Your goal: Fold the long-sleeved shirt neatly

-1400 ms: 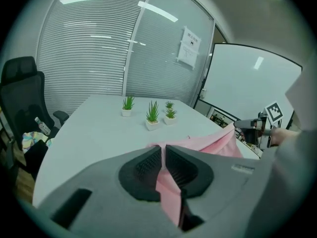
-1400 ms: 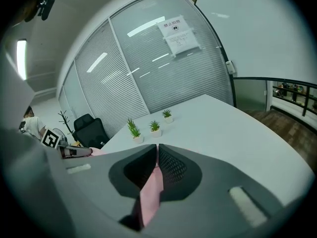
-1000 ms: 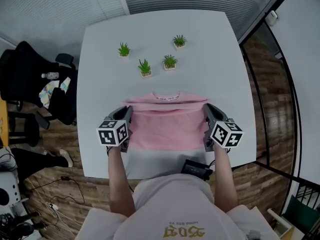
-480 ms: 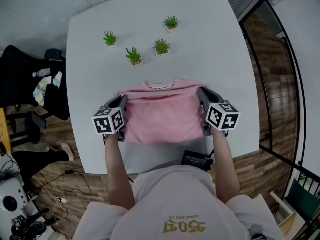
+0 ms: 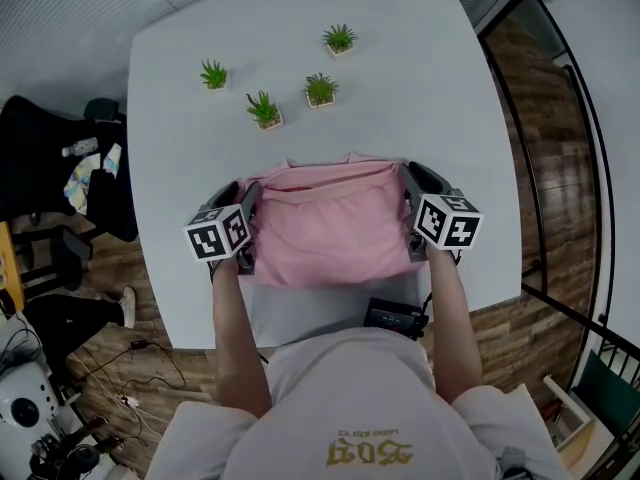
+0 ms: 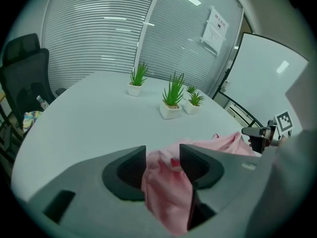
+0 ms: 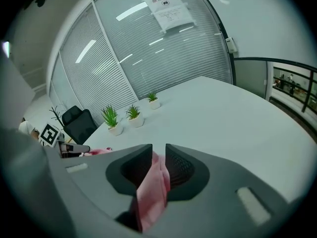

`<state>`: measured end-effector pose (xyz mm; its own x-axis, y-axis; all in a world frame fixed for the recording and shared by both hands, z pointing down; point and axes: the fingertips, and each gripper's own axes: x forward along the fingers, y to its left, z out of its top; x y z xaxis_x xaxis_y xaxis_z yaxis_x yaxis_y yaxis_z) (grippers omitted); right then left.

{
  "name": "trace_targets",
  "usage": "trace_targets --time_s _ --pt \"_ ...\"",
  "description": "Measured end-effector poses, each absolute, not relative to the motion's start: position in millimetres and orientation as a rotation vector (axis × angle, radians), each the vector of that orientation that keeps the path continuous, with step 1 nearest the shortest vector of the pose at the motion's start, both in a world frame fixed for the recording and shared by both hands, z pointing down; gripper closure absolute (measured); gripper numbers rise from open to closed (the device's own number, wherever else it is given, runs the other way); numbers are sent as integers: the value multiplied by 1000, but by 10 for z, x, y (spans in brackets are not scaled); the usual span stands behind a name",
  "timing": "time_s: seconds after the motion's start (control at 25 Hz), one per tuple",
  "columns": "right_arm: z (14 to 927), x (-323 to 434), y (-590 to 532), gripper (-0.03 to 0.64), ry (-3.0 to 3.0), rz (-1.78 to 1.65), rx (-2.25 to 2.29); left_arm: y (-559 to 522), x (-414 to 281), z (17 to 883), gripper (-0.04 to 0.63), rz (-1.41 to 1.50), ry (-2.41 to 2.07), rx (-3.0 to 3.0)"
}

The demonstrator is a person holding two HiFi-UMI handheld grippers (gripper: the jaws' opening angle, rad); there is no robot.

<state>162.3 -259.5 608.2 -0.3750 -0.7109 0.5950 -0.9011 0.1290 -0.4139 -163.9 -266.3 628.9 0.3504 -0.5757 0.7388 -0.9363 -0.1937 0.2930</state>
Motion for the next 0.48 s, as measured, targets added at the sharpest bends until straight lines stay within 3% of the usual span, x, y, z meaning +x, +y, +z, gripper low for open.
trace_targets --time_s 0.2,0.48 --pt "5915 1667 -2498 537 -2157 1006 1636 -2664 -1566 6054 362 593 -1359 1945" --pt "5521 1565 -2329 554 -2229 902 1670 -2494 -1324 5689 435 590 -1360 2077"
